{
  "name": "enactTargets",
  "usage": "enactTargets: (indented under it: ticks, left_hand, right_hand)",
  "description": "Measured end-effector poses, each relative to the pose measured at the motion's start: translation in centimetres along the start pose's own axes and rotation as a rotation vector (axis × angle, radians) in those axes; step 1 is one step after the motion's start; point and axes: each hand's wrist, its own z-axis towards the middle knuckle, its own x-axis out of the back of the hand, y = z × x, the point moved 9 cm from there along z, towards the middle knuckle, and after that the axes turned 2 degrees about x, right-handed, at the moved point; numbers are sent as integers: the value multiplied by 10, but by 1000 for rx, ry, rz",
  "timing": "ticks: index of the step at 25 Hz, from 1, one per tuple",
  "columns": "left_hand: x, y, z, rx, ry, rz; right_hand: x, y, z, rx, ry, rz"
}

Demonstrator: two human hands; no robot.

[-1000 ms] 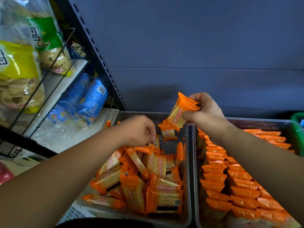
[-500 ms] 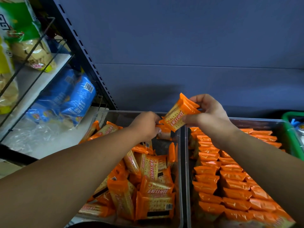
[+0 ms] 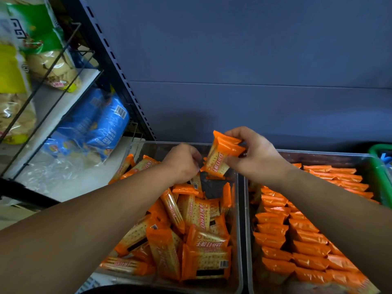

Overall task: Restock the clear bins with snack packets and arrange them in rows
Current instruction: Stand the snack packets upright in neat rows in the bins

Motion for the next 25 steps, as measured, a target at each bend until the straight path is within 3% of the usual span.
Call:
enactTargets:
  ticks: [7, 11, 17, 20, 25]
  left_hand:
    - [-16, 3, -14, -43, -277, -133]
    - [-13, 19, -15, -141, -221, -107]
    - [-12, 30, -3, -150, -97, 124]
    - [-11, 29, -3, -104, -99, 96]
    - [8, 24, -16, -98, -165, 285]
  right_hand:
    - [-38, 8, 12, 135, -45, -778]
    - [-55, 10, 14, 252, -52, -1056]
    - [1, 14, 10, 196, 180, -695]
    - [4, 16, 0, 241, 161, -660]
    - [2, 8, -4, 253, 87, -630]
